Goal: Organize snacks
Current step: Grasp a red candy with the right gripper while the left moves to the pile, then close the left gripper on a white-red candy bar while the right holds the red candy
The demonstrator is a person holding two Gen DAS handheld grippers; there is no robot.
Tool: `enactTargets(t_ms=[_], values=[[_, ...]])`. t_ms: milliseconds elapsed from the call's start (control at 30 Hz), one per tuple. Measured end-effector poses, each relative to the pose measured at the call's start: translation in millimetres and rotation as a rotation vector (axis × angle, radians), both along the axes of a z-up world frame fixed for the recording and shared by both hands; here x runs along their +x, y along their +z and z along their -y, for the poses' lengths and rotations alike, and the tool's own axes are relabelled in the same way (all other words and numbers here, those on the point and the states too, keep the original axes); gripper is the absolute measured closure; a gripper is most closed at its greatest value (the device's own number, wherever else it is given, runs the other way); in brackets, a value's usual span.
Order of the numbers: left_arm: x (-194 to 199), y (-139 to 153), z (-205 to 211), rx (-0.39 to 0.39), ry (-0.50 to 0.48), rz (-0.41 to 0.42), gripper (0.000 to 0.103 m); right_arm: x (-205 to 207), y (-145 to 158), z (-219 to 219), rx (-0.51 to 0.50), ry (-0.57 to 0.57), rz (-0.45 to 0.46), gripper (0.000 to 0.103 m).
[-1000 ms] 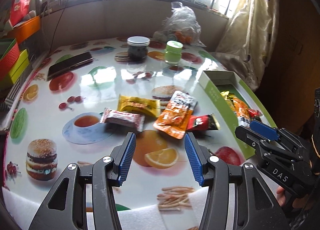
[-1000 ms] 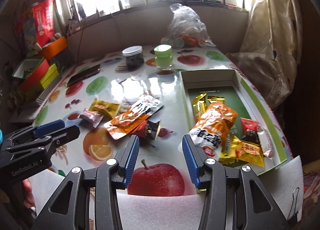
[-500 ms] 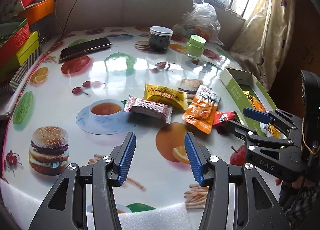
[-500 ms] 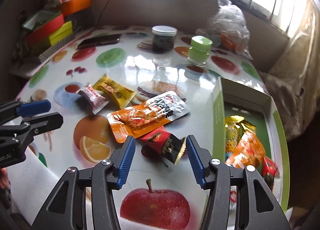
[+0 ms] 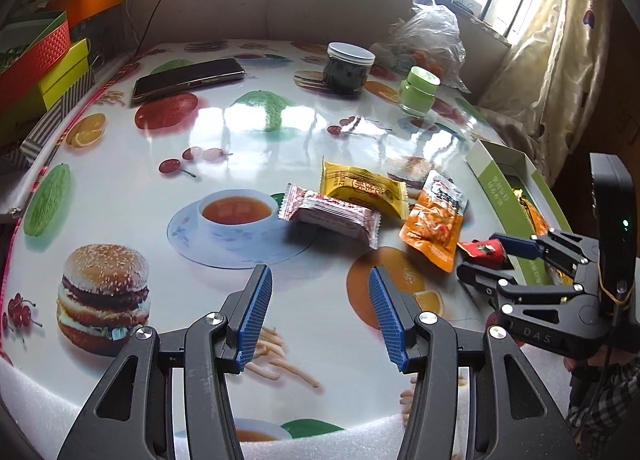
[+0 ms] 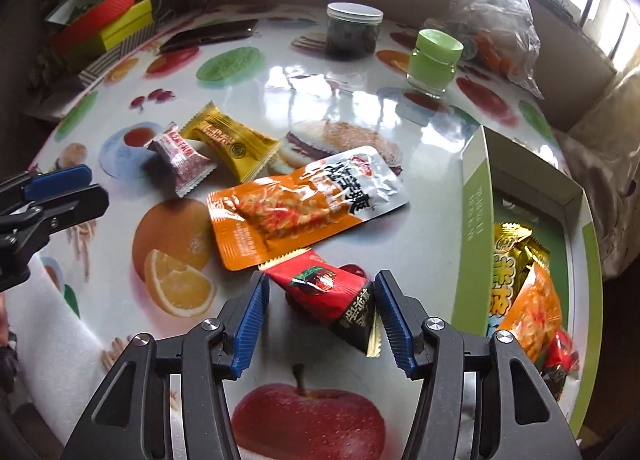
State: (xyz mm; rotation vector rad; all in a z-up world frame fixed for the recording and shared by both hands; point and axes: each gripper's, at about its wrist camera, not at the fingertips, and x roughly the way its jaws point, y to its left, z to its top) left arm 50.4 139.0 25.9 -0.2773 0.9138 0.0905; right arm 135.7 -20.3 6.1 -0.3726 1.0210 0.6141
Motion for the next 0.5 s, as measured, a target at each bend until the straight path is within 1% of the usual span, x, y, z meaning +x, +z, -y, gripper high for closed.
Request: enactTargets(t_ms=[33,67,133,200,267,500], values=[[0,-1,-1,-0.001,0.002,-0.002,0.051,-2,-1,-1,-0.003,0.001,-0.006,0.053],[0,-1,-1,-0.002,0.004,-0.003,0.051,-3,-2,-2,0.001,0.002,-0.01,0.058],[1,-2,-3,-0.003,0.007,-0.006,0.051,-7,-1,-1,0.023,0.001,-0.015,0.064],[2,-4,-4,-0.005,0.011,-0.012,0.051,-9,-2,-2,0.035,-0.004,-0.016,0.068],[3,-5,-6,-0.006,0.014,-0.014,0.051,-11,-1,-3,0.044,-0.008,-0.015,0.076],[6,-6,-9,-0.027,0.023,-0.018,0.051,-23,-1,-5,0.091,-0.014,-0.015,0.081]])
